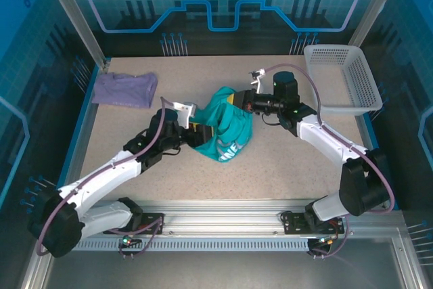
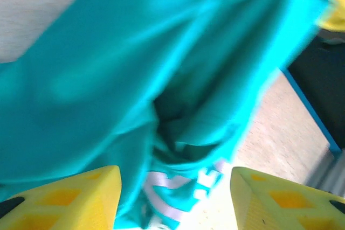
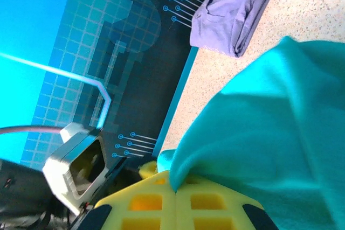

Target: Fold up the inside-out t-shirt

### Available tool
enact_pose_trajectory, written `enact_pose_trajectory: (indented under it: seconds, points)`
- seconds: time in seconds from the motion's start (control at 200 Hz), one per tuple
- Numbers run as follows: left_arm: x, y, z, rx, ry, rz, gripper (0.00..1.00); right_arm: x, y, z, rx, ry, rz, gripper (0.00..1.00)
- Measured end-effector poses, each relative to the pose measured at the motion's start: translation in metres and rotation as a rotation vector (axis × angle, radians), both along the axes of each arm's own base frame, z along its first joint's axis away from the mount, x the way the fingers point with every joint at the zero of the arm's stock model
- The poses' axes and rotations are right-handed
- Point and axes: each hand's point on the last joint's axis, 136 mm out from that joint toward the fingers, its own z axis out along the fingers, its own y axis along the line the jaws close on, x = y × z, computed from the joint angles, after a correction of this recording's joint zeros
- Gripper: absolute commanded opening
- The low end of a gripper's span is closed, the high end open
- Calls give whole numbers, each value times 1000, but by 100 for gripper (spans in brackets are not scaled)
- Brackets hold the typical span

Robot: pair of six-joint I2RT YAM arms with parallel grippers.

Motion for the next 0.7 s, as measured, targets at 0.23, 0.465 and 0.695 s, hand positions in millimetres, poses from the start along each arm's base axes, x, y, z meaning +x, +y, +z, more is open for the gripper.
enact_pose_trajectory:
  seconds: [0.23,0.465,0.695]
  points:
    - [10,-34,2,25,-20,-106,56,1,0,0,12,27,-8,0]
    - [32,-53,-10,56,-3,-130,26,1,0,1,16,35,-10,0]
    - [41,-59,-7,52,-2,-127,0,6,-7,-4,-60,28,-52,41]
